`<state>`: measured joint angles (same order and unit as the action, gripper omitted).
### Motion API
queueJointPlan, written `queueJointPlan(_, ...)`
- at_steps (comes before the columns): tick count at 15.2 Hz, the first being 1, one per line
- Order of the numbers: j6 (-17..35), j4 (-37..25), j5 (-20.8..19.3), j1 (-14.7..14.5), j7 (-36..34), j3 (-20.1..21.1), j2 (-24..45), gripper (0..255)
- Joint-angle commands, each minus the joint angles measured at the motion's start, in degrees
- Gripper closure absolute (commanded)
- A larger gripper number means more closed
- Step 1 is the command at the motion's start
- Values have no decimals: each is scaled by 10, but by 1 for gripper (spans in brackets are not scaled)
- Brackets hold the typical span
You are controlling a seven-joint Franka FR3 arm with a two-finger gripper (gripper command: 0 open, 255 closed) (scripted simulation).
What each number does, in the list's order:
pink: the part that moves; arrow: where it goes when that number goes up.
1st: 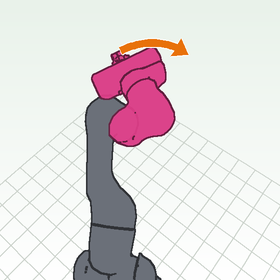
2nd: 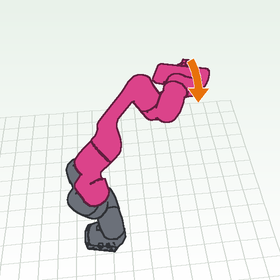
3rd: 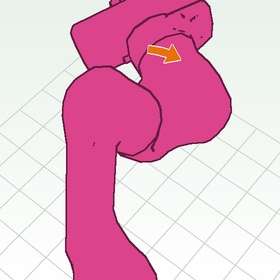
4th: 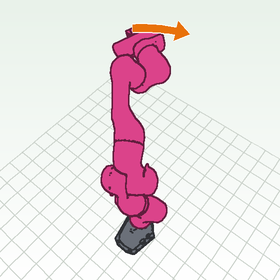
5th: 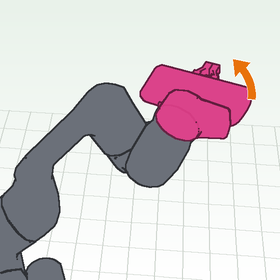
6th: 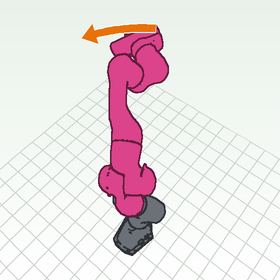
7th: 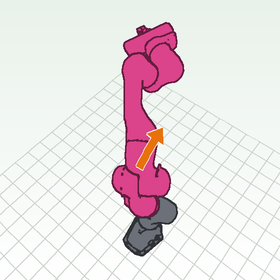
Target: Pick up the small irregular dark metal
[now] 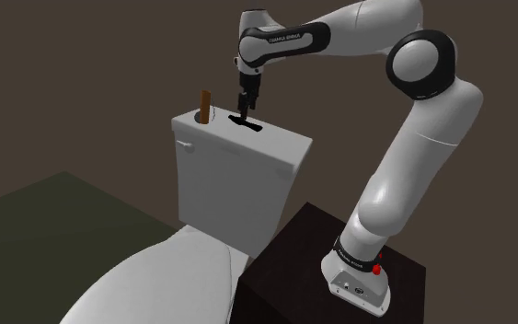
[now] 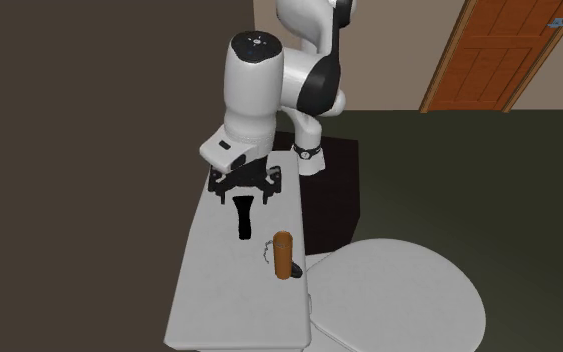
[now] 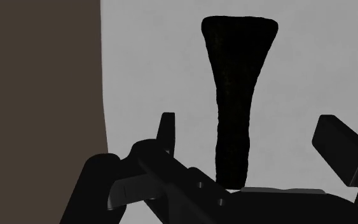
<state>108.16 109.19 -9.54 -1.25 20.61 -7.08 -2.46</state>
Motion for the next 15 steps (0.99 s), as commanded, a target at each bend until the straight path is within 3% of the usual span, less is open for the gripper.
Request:
queueJointPlan(1, 11, -2, 0, 1, 7, -1, 12, 0)
queueJointPlan(9, 60, 38, -2, 2, 0, -2, 21, 0)
queueJointPlan(10, 60, 38, -2, 2, 0, -2, 21, 255)
queueJointPlan(15, 60, 38, -2, 1, -1, -2, 22, 255)
